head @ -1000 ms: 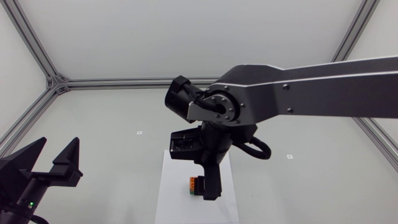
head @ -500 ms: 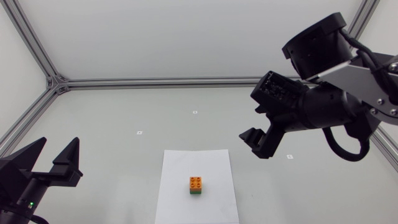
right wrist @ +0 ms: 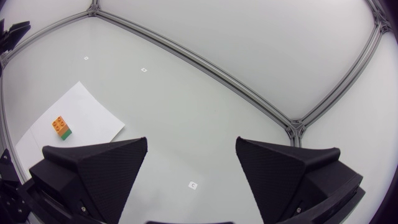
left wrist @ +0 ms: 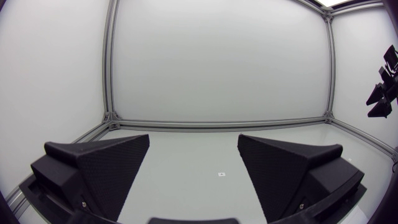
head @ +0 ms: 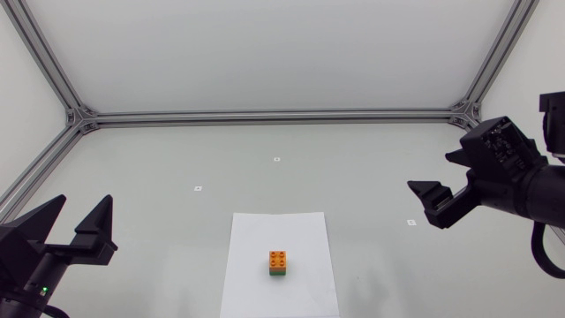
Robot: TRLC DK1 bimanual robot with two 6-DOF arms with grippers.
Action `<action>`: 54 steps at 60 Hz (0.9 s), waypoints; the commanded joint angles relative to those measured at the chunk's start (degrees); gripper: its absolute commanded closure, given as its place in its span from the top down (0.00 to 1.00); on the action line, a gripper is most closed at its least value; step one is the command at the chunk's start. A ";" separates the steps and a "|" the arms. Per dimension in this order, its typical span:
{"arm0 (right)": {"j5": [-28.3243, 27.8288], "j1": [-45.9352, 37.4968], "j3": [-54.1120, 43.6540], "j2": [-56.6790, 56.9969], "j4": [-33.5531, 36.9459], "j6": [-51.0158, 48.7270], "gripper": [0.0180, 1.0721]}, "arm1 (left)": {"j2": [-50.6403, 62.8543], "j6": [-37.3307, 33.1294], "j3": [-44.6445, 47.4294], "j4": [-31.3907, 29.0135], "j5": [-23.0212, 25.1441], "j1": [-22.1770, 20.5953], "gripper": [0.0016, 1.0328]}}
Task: Pick up the orange 2x2 brick with the right arm and stack it on top of the green 2x2 brick in the center
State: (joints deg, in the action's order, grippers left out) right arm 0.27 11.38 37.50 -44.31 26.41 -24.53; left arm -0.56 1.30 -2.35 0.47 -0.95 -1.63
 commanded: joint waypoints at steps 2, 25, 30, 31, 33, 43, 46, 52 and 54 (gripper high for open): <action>0.08 -1.80 -5.33 4.41 -2.68 -1.22 0.96 | -0.32 -0.33 2.35 -0.65 0.16 0.05 0.96; 0.41 -4.23 -18.90 22.66 -13.68 4.78 0.96 | -0.32 -0.33 2.35 -0.65 0.16 0.05 0.96; 0.33 -5.04 -21.02 25.12 -15.13 7.03 0.96 | -0.32 -0.42 2.35 -0.65 0.16 0.05 0.96; 0.31 -5.20 -21.45 25.62 -15.42 7.49 0.96 | -0.32 -0.33 2.35 -0.65 0.16 0.05 0.96; 0.29 -5.48 -22.17 26.47 -15.92 8.26 0.96 | -0.32 -0.33 2.35 -0.65 0.16 0.05 0.96; 0.14 -7.07 -26.29 31.27 -18.74 12.63 0.96 | -0.32 -0.33 2.35 -0.65 0.16 0.05 0.96; 0.09 -7.54 -27.51 32.69 -19.58 13.93 0.96 | -0.32 -0.33 2.35 -0.65 0.16 0.05 0.96; 0.00 -8.51 -30.05 35.65 -21.32 16.63 0.96 | -0.32 -0.33 2.35 -0.65 0.16 0.05 0.96; -0.03 -8.85 -30.92 36.66 -21.91 17.55 0.96 | -0.32 -0.33 2.35 -0.65 0.16 0.05 0.96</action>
State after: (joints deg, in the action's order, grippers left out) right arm 0.27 3.49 9.23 -9.85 6.20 -10.52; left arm -0.56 1.30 -2.35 0.47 -0.95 -1.63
